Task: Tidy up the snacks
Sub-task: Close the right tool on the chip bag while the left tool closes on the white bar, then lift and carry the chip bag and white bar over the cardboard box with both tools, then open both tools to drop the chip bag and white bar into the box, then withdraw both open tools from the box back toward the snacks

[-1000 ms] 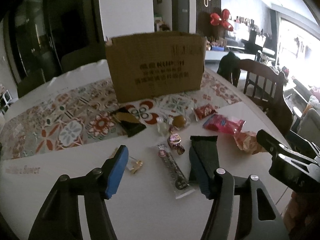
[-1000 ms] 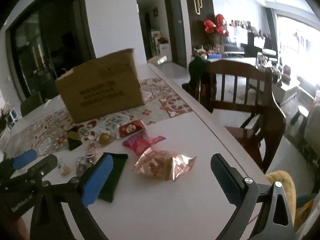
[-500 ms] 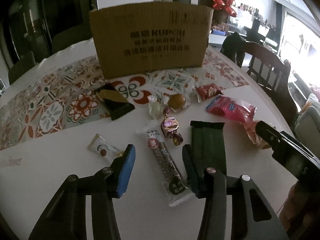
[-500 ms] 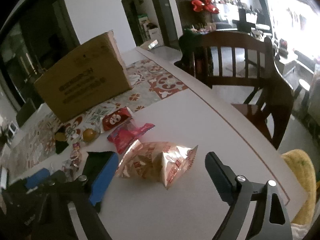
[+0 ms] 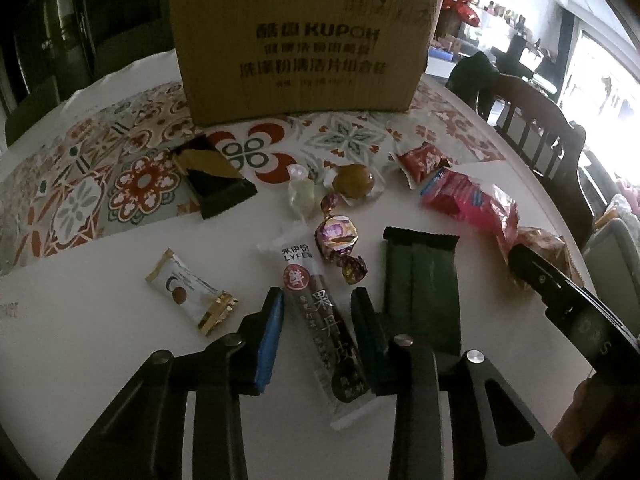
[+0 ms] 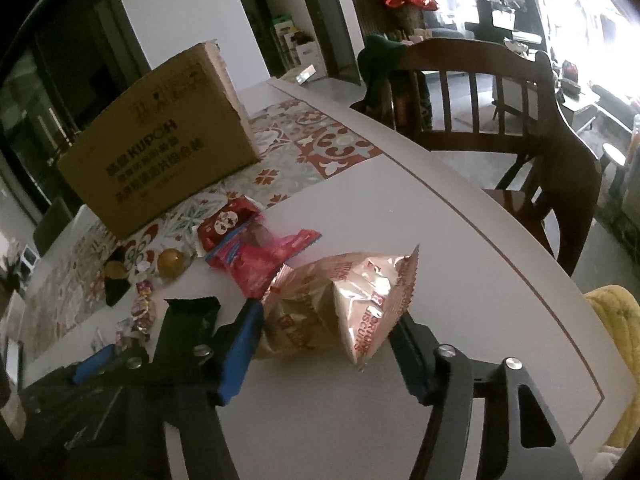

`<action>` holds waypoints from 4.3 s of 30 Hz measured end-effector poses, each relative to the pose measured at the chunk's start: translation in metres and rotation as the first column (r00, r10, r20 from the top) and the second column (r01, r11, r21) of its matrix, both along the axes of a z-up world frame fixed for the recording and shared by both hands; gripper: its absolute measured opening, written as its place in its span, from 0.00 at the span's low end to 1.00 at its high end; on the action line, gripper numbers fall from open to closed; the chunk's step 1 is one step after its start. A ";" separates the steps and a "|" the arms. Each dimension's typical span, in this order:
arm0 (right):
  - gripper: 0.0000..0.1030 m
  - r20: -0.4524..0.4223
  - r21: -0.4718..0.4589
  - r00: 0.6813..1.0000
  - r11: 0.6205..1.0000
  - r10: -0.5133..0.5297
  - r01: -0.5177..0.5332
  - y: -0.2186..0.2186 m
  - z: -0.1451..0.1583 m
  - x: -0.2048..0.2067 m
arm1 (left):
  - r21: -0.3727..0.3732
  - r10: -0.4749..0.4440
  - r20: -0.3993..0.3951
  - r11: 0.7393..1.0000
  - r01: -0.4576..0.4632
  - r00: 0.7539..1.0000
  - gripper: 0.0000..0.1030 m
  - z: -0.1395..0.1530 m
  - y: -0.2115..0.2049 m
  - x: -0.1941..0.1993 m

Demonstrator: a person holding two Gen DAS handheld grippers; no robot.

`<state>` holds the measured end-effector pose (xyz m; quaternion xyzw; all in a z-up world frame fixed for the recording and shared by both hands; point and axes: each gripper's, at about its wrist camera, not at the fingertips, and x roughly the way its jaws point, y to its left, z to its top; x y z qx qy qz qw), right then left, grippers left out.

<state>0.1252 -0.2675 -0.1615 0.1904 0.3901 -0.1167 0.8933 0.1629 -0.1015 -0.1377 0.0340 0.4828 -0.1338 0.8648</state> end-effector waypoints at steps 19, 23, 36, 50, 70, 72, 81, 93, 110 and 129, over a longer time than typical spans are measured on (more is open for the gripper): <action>0.47 0.008 -0.024 0.997 0.997 0.074 -0.074 0.023 0.014 -0.024 | -0.062 0.003 0.050 0.998 0.000 0.999 0.22 0.017 0.012 -0.017; 0.47 0.048 -0.055 0.994 0.994 0.099 -0.097 0.032 0.027 -0.031 | -0.078 0.001 0.101 0.997 0.007 0.995 0.22 0.031 0.016 -0.023; 0.47 0.146 -0.098 0.967 0.975 0.210 -0.197 0.049 0.069 -0.019 | -0.123 -0.022 0.260 0.991 0.056 0.965 0.21 0.081 0.027 -0.024; 0.47 0.277 -0.108 0.920 0.960 0.277 -0.257 0.052 0.119 0.026 | -0.144 -0.031 0.406 0.985 0.097 0.913 0.21 0.137 0.034 0.010; 0.48 0.340 -0.157 0.853 0.918 0.395 -0.363 0.050 0.179 0.132 | -0.094 -0.048 0.497 0.990 0.108 0.866 0.21 0.199 0.030 0.097; 0.48 0.328 -0.164 0.854 0.915 0.404 -0.370 0.051 0.180 0.144 | -0.097 -0.045 0.486 0.990 0.105 0.873 0.21 0.203 0.031 0.106; 0.48 0.274 -0.152 0.860 0.902 0.430 -0.403 0.048 0.180 0.190 | -0.090 -0.059 0.418 0.990 0.106 0.906 0.21 0.201 0.022 0.157; 0.49 0.184 -0.158 0.888 0.905 0.421 -0.396 0.049 0.168 0.224 | -0.085 -0.086 0.309 0.989 0.118 0.947 0.45 0.183 0.013 0.201; 0.66 0.227 -0.207 0.904 0.925 0.363 -0.319 0.055 0.175 0.179 | -0.066 0.002 0.420 0.997 0.028 0.907 0.67 0.198 0.043 0.139; 0.66 0.302 -0.228 0.910 0.948 0.285 -0.222 0.081 0.174 0.080 | -0.108 0.054 0.405 0.994 -0.011 0.913 0.68 0.177 0.086 0.052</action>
